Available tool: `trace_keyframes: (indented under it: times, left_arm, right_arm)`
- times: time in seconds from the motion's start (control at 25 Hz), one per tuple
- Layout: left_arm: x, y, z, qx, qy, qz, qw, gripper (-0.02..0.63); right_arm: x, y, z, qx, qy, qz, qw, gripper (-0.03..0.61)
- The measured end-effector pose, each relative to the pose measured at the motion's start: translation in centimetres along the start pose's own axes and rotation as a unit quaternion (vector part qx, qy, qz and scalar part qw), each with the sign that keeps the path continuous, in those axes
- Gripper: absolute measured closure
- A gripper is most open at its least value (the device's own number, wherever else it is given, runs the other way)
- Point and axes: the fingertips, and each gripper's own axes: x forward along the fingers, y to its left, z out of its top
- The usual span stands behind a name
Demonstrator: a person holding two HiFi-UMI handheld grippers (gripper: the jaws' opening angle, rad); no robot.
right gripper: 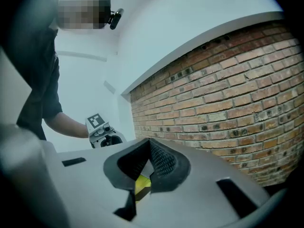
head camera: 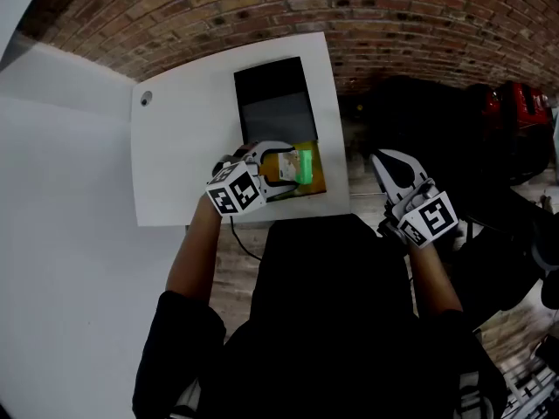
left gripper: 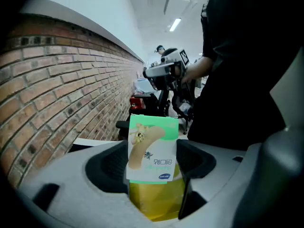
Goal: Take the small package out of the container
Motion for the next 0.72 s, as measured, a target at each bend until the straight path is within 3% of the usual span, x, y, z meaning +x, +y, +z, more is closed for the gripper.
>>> trace_keyframes:
  times: [0.2, 0.36, 0.48, 0.72]
  left_arm:
    - [-2.2, 0.3, 2.1, -0.022, -0.051, 0.042, 0.9976, 0.285]
    - [-4.2, 0.6, 3.6, -0.056, -0.111, 0.071, 0.9897, 0.285]
    - [-6.1, 1.2, 4.2, -0.094, -0.166, 0.098, 0.9766, 0.286]
    - [-9.7, 2.0, 5.4, -0.157, -0.258, 0.144, 0.9423, 0.287]
  right_arm:
    - [0.3, 0.2, 0.7, -0.008, -0.003, 0.006, 1.000, 0.572]
    - [0.3, 0.0, 1.2, -0.015, -0.005, 0.006, 1.000, 0.572]
    - [0.2, -0.2, 1.5, -0.018, -0.008, 0.004, 1.000, 0.572]
    - [-0.1, -0.3, 1.9, -0.022, -0.013, 0.007, 1.000, 0.572]
